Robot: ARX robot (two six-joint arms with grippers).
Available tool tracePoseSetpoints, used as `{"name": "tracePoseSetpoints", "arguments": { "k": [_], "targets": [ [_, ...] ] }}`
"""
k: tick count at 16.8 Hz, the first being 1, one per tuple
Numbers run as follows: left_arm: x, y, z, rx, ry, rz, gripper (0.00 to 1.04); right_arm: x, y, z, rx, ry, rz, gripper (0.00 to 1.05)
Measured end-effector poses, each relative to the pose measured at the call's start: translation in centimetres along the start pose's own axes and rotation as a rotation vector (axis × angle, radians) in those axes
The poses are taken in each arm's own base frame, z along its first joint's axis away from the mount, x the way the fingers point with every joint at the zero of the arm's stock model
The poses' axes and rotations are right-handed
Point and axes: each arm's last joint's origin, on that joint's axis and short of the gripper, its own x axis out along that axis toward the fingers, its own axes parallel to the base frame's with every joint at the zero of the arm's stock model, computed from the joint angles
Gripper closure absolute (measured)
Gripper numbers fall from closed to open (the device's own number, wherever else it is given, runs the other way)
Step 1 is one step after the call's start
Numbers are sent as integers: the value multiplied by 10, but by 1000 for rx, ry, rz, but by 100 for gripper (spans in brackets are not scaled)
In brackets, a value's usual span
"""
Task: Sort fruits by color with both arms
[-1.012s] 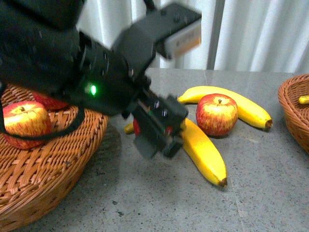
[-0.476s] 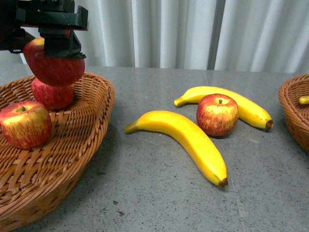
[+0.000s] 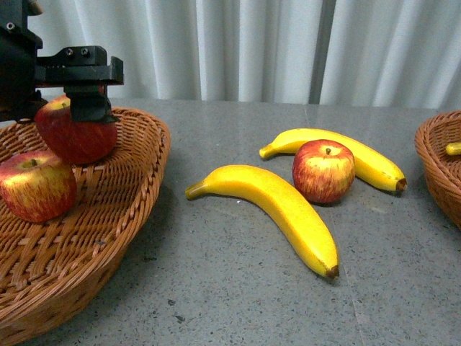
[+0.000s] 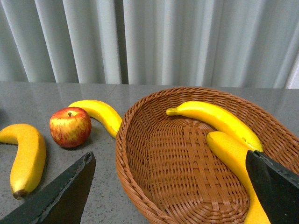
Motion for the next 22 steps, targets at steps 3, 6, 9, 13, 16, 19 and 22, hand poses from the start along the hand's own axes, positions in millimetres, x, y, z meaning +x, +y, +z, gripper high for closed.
{"name": "tracePoseSetpoints", "arguments": {
  "k": [3,6,9,13,16,19,22],
  "targets": [
    [-3,-8,4,7,-17,-23,5,0,0,0,0,0,0,7],
    [-18,-35,26,66,-101,-88,7,0,0,0,0,0,0,7],
    [-43,-82,55,178,-279,-266,7,0,0,0,0,0,0,7],
    [-19,-138,30,389,-170,-502,7,0,0,0,0,0,0,7],
    [6,-148,12,472,-121,-552,7,0,0,0,0,0,0,7],
    [18,-150,15,498,-136,-562,7,0,0,0,0,0,0,7],
    [36,-147,8,494,-92,-554,7,0,0,0,0,0,0,7]
  ]
}}
